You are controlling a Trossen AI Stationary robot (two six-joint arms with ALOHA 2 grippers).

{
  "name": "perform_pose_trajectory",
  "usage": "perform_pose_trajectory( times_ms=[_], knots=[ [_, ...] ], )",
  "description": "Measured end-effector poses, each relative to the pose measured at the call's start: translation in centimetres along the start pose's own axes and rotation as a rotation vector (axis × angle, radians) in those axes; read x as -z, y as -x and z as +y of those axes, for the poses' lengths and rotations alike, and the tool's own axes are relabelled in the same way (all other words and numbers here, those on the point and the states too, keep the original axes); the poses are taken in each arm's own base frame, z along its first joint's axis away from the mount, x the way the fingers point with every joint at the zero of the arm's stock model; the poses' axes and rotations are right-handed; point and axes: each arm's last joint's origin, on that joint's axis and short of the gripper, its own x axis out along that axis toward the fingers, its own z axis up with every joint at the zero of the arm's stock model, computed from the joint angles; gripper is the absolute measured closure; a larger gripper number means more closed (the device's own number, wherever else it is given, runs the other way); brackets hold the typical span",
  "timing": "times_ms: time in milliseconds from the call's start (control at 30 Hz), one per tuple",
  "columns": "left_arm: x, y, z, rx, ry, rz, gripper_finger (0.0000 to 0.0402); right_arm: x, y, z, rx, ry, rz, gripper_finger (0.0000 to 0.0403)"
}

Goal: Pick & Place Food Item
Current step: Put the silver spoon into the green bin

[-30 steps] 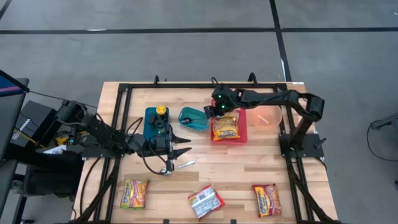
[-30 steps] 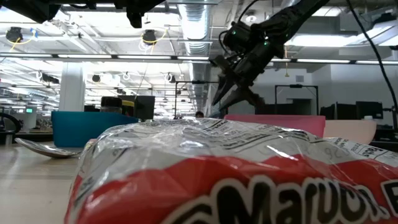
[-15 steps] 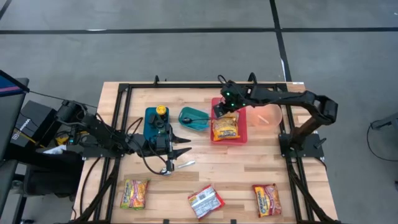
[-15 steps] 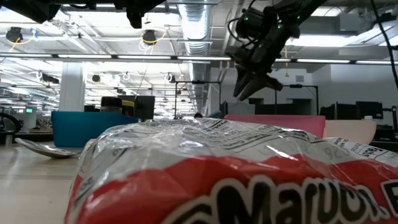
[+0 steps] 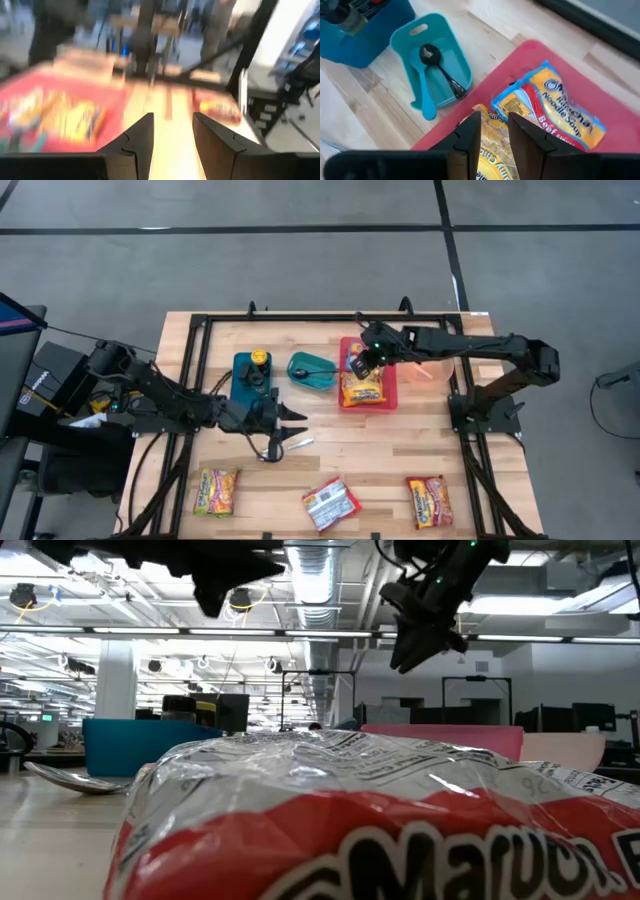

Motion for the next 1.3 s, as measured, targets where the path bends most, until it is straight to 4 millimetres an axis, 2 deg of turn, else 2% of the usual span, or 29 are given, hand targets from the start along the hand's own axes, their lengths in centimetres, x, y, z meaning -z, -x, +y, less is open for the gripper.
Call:
perform_pose_trajectory(
  times_ms=[133,233,467,667,900,1200,1300],
  knots=[
    [0.0,0.1,0.0,-0.062,0.106,0.192,0.0270,0.5,0.8,0.8,0.032,0.054,-0.041,0.0310],
    [0.3,0.3,0.1,-0.100,0.209,0.263,0.0270,0.8,1.0,1.3,0.078,0.089,-0.075,0.0310],
    [1.7,1.1,-0.6,-0.056,0.422,0.442,0.0270,1.8,1.7,2.6,0.230,0.182,-0.180,0.0310],
    [3.6,2.4,-0.2,-0.177,0.654,0.702,0.0270,2.7,2.5,3.8,0.335,0.230,-0.285,0.0310],
    [5.3,4.2,0.5,-0.384,0.861,0.980,0.0270,3.2,2.9,4.5,0.356,0.255,-0.318,0.0310],
    [5.8,4.9,0.7,-0.471,0.931,1.043,0.0270,3.4,2.5,4.6,0.358,0.258,-0.313,0.0310],
    [6.8,5.3,0.9,-0.493,0.965,1.030,0.0270,3.7,2.1,4.5,0.355,0.257,-0.313,0.0310]
  ],
)
